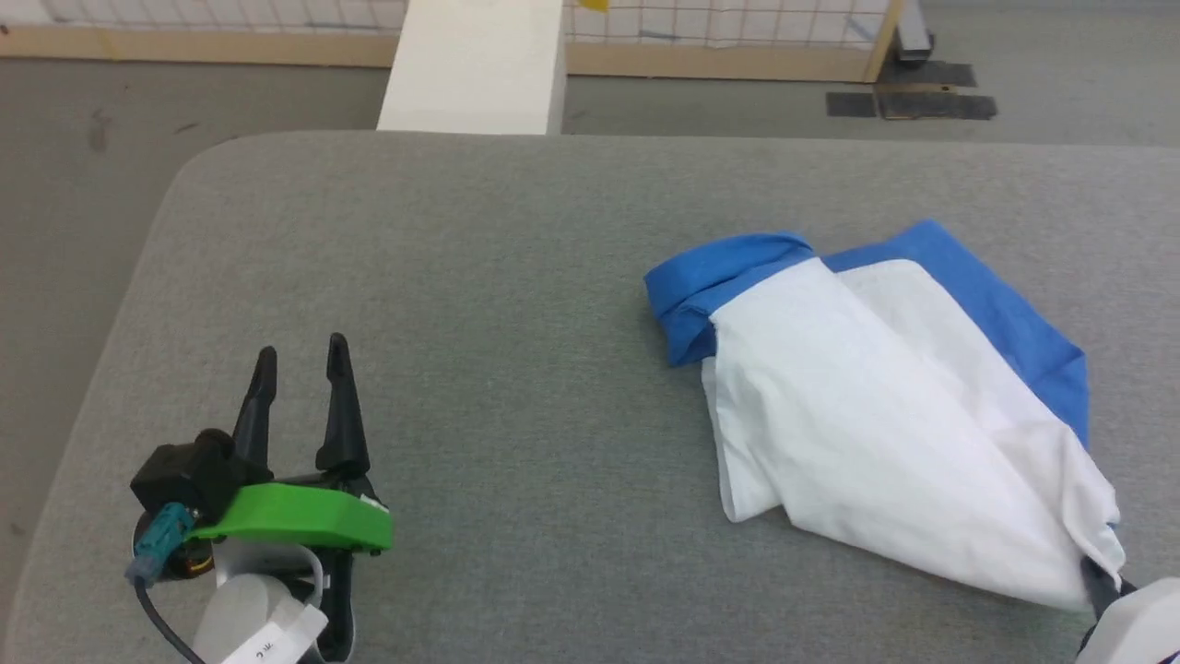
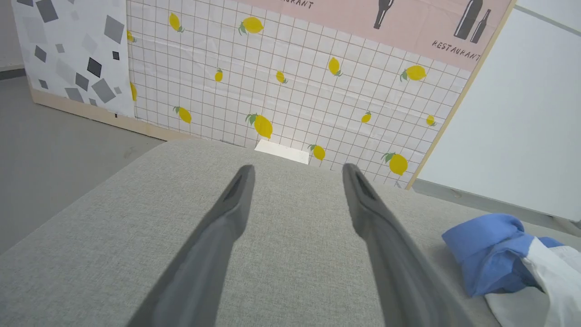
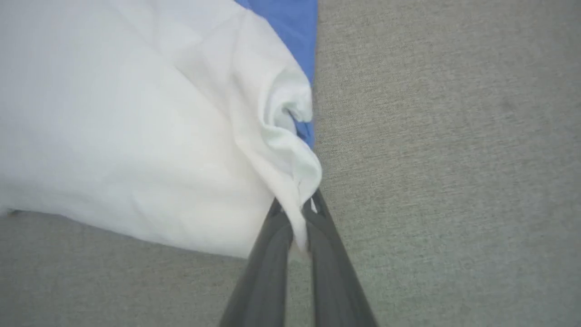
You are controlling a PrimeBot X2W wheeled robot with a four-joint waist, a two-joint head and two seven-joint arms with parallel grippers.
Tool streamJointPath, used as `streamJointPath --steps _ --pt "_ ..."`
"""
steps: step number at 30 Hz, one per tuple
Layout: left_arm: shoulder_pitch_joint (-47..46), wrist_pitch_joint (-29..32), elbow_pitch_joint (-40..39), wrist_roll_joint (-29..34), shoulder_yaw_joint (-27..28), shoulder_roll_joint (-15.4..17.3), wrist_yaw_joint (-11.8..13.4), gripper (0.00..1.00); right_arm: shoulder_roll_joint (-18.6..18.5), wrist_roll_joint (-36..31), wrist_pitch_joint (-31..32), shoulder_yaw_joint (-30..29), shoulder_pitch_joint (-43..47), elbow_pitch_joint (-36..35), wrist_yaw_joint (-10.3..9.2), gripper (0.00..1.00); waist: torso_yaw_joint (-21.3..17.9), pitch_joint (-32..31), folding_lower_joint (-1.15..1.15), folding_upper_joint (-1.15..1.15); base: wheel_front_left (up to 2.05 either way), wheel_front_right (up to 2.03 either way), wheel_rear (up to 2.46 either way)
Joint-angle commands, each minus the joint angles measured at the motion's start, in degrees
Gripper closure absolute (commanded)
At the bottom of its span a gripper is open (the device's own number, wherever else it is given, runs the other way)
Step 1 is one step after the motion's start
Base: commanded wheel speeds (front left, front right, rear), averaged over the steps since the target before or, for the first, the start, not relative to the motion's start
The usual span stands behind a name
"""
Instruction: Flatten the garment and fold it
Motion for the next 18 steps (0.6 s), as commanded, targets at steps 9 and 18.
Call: streamJointPath --steps 9,18 --pt "-0.5 9.3 3.1 -5.4 -7.4 -0.3 -1.6 0.0 0.0 2.3 -16.4 -6.6 -7.6 -0.1 -0.09 0.0 -3.1 -2.4 0.0 0.0 0.0 0.0 0.0" --pt "-10.6 33.4 8.4 -9.0 -26.7 -0.4 -0.6 0.0 0.0 2.4 -15.7 -4.8 -9.1 0.7 -0.09 0.0 -5.8 -0.1 0.0 0.0 0.0 0.0 0.0"
